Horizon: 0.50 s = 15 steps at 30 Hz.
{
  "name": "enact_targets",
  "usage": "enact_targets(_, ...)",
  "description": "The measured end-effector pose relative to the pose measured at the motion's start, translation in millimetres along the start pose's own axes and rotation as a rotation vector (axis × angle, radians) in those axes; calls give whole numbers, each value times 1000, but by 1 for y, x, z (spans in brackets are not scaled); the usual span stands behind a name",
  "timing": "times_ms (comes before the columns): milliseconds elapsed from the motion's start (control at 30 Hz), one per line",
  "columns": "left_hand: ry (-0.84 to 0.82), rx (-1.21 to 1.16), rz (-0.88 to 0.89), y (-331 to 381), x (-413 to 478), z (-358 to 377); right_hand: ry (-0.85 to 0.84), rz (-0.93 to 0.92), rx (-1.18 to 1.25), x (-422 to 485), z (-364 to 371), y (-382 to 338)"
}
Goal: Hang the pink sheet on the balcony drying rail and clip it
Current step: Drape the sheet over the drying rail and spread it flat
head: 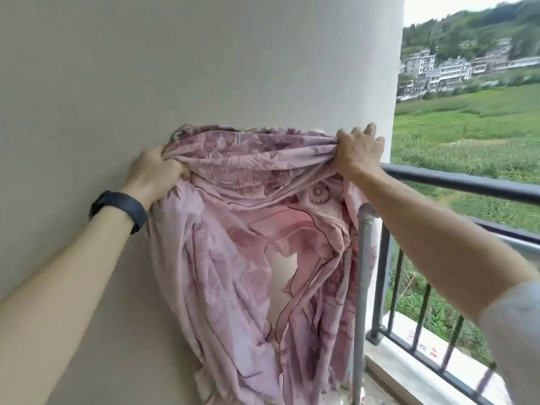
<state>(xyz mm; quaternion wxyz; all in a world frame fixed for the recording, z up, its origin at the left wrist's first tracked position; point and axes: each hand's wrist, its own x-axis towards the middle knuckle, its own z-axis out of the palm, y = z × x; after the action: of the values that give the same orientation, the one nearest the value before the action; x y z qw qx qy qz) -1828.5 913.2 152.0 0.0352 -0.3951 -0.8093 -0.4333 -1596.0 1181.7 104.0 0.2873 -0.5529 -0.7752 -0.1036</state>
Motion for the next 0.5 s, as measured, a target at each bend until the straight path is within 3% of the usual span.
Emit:
enact_targets(100,1,-278,-29,27,-8,16,-186,91,-63,-15,7,14)
enact_targets(233,3,-526,-30,59,-18,31,-370,256,249,-36,8,38)
enact_targets(500,-45,-730,305,148,-61,35,60,608,645,-39,-53,111)
